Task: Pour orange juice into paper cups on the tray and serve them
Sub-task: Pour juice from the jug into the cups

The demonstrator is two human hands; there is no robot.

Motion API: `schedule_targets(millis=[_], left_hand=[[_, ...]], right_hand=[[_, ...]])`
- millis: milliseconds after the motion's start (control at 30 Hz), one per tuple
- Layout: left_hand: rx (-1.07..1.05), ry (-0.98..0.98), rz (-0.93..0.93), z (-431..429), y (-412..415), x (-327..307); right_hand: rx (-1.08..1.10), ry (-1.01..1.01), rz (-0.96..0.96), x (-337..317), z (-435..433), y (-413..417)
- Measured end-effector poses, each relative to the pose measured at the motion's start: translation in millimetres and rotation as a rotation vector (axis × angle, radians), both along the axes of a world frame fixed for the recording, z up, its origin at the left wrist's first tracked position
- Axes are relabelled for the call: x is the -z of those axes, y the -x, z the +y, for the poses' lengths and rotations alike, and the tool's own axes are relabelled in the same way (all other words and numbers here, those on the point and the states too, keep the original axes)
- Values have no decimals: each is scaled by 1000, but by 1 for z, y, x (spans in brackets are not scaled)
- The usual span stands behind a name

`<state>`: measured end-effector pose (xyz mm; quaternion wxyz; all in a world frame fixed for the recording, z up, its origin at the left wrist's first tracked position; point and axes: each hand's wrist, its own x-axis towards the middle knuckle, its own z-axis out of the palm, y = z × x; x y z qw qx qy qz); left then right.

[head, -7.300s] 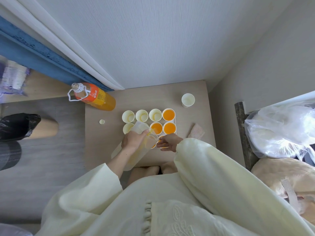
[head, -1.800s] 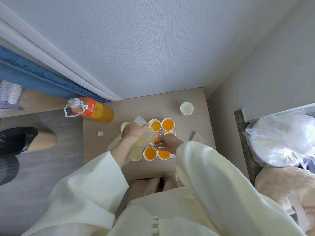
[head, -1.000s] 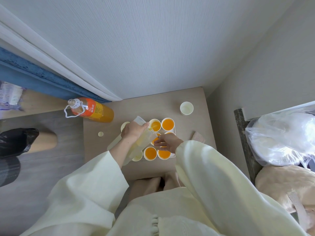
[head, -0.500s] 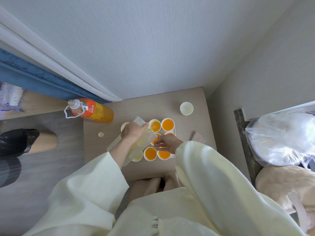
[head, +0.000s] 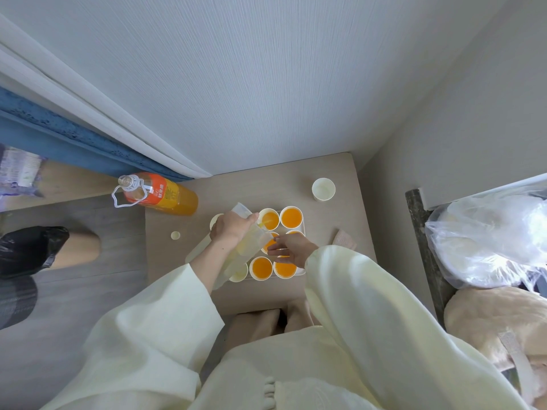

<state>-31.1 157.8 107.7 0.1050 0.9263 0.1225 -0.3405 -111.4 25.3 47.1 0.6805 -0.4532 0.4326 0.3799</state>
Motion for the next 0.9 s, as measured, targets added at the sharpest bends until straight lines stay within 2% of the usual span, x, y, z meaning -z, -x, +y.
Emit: schedule_targets(millis=[900], left_hand=[[68, -5, -35, -5, -5, -1]], right_hand=[[6, -31, -11, -3, -2, 0]])
